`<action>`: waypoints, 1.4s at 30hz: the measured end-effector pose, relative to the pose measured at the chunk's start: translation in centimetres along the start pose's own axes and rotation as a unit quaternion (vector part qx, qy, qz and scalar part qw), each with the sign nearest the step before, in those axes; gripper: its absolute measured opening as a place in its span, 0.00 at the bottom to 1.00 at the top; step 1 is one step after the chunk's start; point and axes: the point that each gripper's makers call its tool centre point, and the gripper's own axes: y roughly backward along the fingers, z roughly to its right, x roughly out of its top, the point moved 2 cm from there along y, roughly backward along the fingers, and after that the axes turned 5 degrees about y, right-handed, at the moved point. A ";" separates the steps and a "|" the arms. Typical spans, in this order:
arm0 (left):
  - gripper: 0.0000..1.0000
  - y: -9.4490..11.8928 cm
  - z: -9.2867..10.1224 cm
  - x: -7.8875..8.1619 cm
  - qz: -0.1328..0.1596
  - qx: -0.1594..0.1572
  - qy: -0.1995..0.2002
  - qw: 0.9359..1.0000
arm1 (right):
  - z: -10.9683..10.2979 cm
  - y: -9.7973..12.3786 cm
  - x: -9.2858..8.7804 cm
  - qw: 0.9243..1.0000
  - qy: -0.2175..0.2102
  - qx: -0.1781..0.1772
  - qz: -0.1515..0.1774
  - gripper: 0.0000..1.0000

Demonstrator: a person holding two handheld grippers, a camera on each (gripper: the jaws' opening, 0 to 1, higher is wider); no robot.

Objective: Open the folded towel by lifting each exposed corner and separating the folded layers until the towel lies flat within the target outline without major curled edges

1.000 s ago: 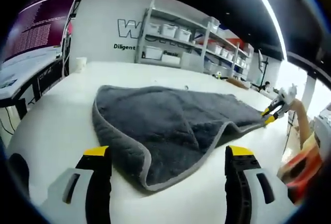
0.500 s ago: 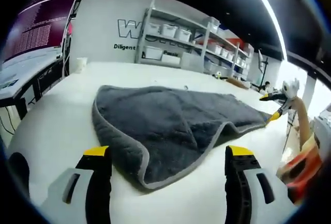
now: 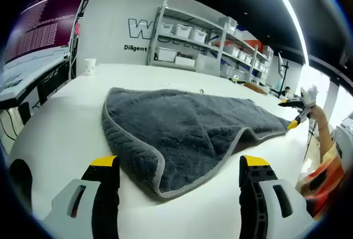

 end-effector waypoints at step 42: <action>0.02 1.5 -5.6 0.0 0.021 0.117 0.021 0.993 | -1.3 0.3 1.7 0.998 0.065 -0.017 -0.021 0.99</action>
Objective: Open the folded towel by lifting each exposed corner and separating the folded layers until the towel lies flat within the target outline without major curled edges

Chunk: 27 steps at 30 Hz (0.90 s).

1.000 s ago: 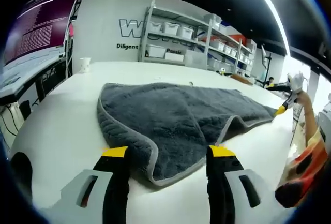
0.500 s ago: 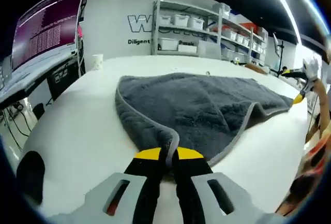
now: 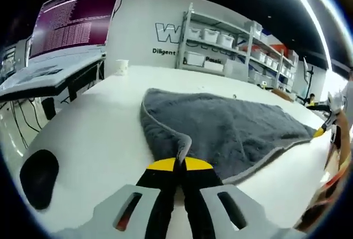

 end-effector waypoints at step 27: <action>0.47 1.4 -1.3 1.2 0.038 0.023 -0.014 0.999 | -0.4 -1.2 -0.5 1.000 -0.002 0.014 -0.012 0.99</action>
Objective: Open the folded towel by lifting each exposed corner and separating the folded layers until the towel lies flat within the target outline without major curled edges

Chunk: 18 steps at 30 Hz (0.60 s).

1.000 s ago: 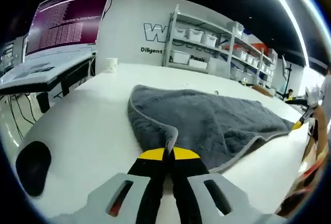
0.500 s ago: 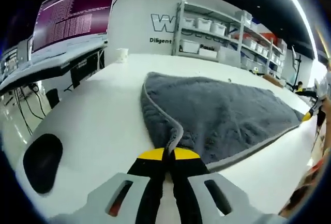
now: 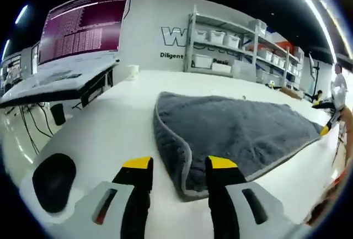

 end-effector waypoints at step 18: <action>1.00 -0.6 5.2 0.9 -0.001 -0.079 -0.042 0.996 | -0.3 -0.5 -0.5 1.000 -0.006 0.005 -0.005 0.99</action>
